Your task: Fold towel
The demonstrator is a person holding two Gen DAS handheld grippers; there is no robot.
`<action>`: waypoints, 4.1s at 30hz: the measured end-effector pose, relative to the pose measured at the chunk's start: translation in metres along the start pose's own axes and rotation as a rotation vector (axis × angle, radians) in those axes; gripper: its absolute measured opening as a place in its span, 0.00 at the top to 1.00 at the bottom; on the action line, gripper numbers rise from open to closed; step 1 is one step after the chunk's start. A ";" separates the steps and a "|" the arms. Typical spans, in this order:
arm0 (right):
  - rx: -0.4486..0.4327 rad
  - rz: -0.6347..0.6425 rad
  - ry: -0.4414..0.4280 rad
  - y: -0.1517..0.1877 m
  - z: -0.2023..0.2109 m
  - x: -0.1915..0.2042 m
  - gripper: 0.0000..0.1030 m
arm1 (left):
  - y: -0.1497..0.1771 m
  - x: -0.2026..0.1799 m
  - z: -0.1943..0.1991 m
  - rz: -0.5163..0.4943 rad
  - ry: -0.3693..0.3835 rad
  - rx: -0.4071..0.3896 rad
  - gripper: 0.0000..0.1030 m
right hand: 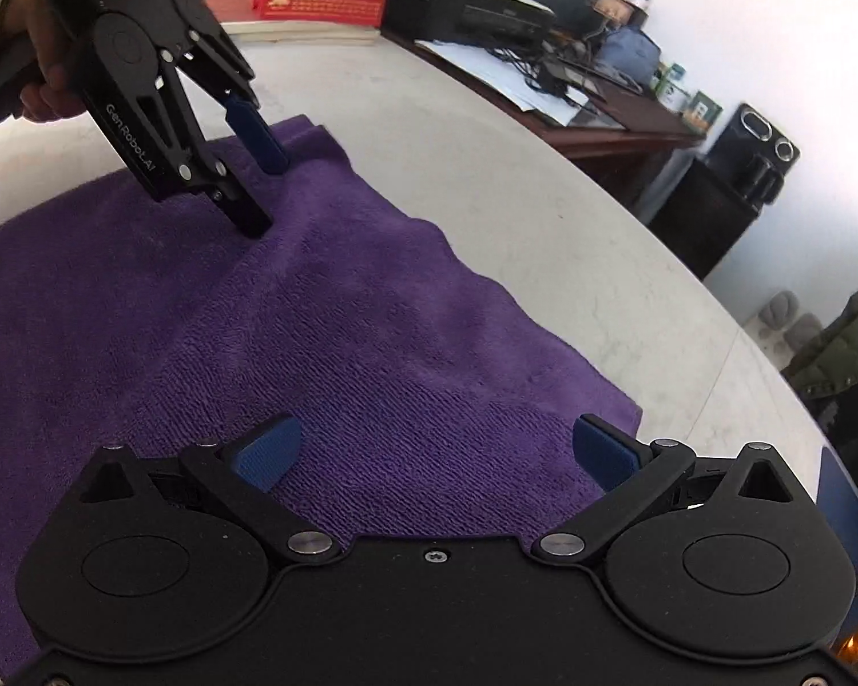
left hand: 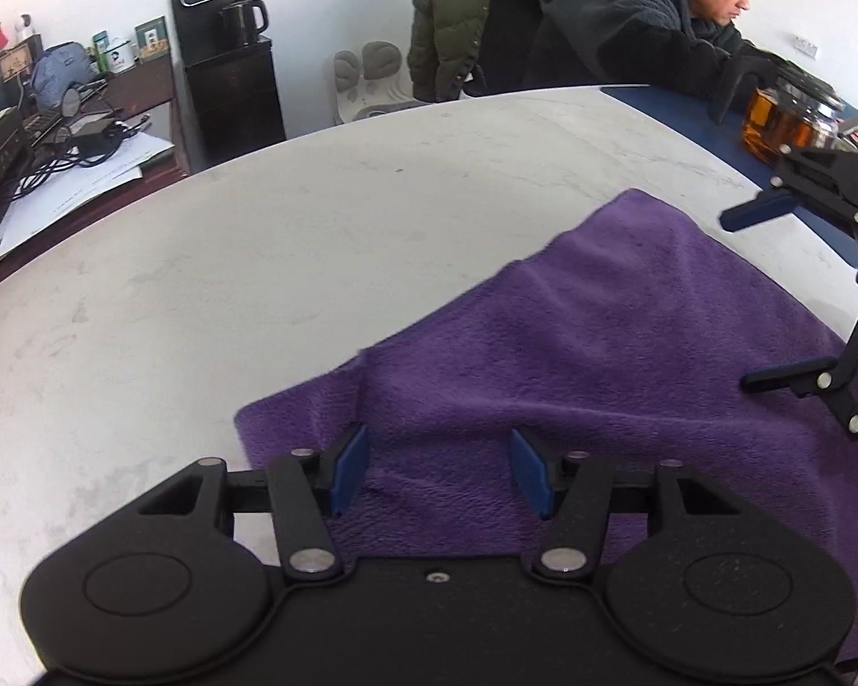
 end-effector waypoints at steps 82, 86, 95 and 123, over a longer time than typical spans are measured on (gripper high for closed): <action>-0.135 -0.099 -0.144 -0.054 -0.006 -0.015 0.00 | 0.027 -0.058 0.068 0.062 0.114 0.025 0.52; -0.087 -0.209 -0.328 -0.037 0.005 0.027 0.00 | 0.022 -0.091 0.054 0.045 0.218 0.031 0.52; 0.115 -0.207 -0.230 0.038 0.034 0.003 0.00 | 0.063 -0.074 0.070 0.146 0.192 0.090 0.54; -0.039 -0.146 0.042 -0.046 -0.026 -0.090 0.00 | 0.074 -0.083 0.084 0.092 0.167 0.163 0.54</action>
Point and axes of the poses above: each gripper's, at about its wrist camera, not at the fingertips, and z roughly against the way its jaws point, x to its left, y to its underside, the point moved 10 cm from there along -z, roughly the way its jaws point, and after that the axes turned 6 degrees about -x, right-handed, at the moved point
